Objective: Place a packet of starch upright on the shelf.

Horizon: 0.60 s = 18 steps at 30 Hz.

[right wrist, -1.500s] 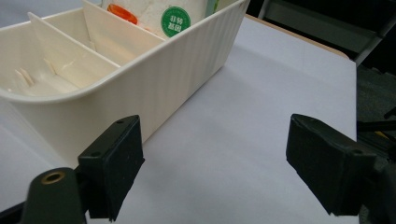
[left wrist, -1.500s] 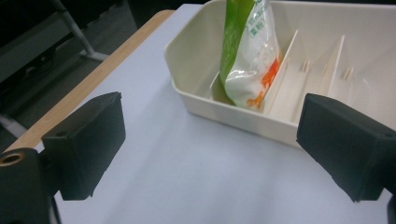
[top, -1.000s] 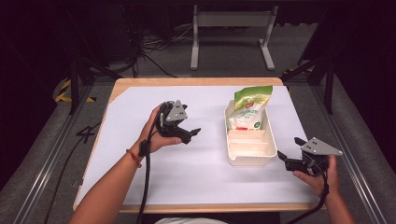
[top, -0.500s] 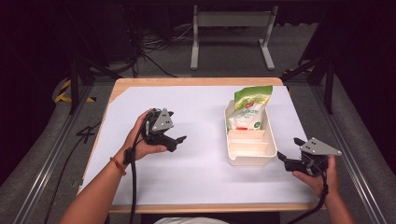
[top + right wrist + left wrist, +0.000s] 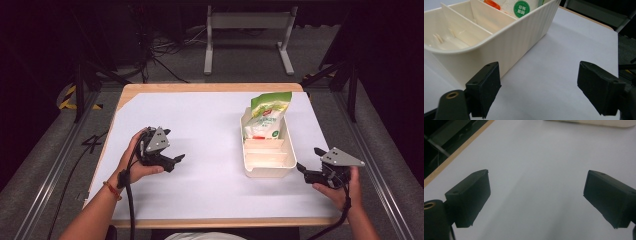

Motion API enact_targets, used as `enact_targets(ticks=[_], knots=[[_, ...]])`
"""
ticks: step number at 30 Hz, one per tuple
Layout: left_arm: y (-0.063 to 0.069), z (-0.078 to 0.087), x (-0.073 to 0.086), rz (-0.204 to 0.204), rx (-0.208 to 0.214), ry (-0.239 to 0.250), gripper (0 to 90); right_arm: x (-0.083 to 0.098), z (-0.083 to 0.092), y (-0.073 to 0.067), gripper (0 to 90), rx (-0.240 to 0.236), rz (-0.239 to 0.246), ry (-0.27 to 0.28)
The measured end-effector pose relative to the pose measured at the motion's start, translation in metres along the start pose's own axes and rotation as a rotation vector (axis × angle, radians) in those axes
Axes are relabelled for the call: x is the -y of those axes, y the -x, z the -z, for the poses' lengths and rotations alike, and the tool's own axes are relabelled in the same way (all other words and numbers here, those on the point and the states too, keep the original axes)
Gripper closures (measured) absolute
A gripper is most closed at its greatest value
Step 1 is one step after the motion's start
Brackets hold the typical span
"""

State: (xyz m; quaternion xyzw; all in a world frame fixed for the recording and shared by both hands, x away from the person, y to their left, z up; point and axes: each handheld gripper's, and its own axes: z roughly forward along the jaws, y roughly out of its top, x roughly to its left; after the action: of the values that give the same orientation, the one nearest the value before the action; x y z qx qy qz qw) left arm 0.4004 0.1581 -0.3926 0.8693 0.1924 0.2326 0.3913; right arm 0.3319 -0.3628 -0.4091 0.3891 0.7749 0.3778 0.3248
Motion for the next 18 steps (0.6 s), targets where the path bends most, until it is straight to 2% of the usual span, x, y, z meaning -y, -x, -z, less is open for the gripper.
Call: enact_targets(ticks=[6, 12, 14, 16, 18], knots=[[0.0, 0.007, 0.016, 0.029, -0.024, -0.016, 7.9, 0.0, -0.001, 0.0, 18.8, -0.003, 0.003, 0.0], [-0.001, 0.016, 0.028, 0.035, -0.051, -0.029, 7.9, -0.001, -0.002, -0.001, 18.8, -0.003, 0.007, -0.003], [-0.001, 0.021, 0.034, 0.055, -0.059, -0.018, 8.0, -0.001, -0.002, -0.001, 18.8, -0.003, 0.012, 0.0], [-0.001, 0.025, 0.038, 0.054, -0.073, -0.019, 8.1, -0.001, -0.002, -0.001, 18.8, -0.003, 0.012, -0.002], [-0.002, 0.029, 0.044, 0.076, -0.078, -0.017, 8.1, -0.001, -0.002, -0.001, 18.8, -0.003, 0.012, -0.003]])
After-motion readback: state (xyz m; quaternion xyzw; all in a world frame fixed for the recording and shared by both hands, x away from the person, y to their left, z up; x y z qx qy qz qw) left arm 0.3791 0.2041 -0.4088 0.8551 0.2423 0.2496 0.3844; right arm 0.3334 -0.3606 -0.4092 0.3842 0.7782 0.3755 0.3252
